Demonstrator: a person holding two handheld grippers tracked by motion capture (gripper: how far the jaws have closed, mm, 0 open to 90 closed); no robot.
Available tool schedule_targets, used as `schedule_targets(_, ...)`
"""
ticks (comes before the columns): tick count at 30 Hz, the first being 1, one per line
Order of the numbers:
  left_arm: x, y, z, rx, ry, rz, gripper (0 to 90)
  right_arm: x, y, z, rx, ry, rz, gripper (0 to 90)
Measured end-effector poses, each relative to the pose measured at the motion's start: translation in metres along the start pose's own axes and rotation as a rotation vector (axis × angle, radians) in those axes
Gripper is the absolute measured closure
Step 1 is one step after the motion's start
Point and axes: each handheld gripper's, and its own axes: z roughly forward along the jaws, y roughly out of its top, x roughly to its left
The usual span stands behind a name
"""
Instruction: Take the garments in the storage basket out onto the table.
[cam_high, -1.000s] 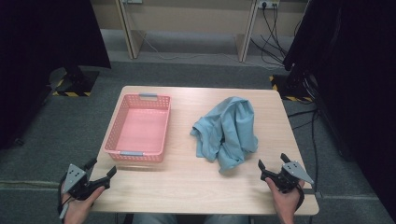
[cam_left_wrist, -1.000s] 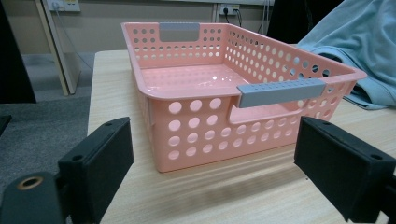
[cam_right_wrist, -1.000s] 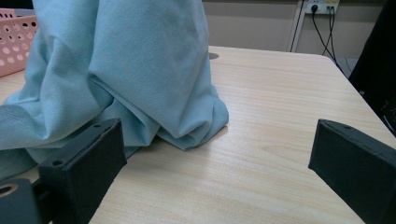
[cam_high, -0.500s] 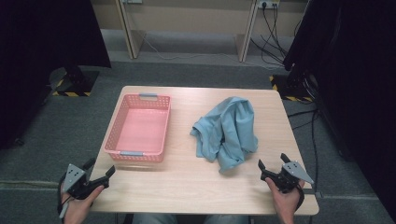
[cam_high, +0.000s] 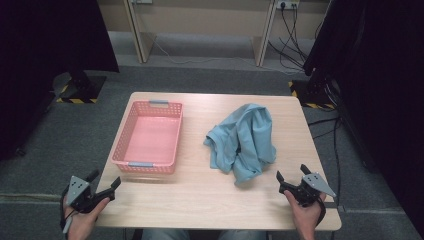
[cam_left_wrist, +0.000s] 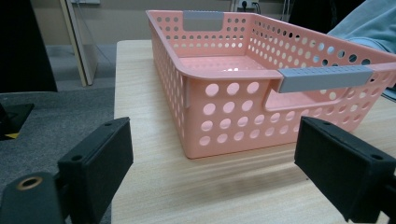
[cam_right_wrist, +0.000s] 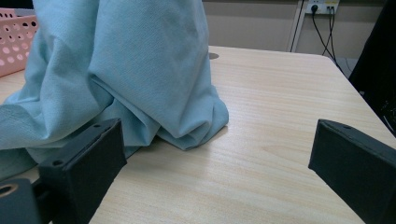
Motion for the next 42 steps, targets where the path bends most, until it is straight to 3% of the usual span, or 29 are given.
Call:
schedule_targets(13, -0.0013, 0.0003, 0.0008, 0.008, 0.02, 0.004, 11.1, 0.0, 0.0, 0.0, 0.001, 0.0, 0.0, 3.5)
schedule_targets(20, -0.0024, -0.0016, -0.0031, -0.036, 0.06, -0.004, 11.1, 0.0, 0.0, -0.0001, -0.001, 0.0, 0.0, 3.5)
schedule_targets(21, -0.0047, -0.0022, -0.004, -0.047, 0.066, 0.018, 11.1, -0.0001, 0.0, -0.0001, -0.001, 0.001, 0.002, 3.5)
schedule_targets(42, -0.0046, -0.0024, -0.0045, -0.052, 0.071, 0.016, 11.2, -0.001, 0.0001, 0.0002, 0.002, 0.0, 0.012, 3.5)
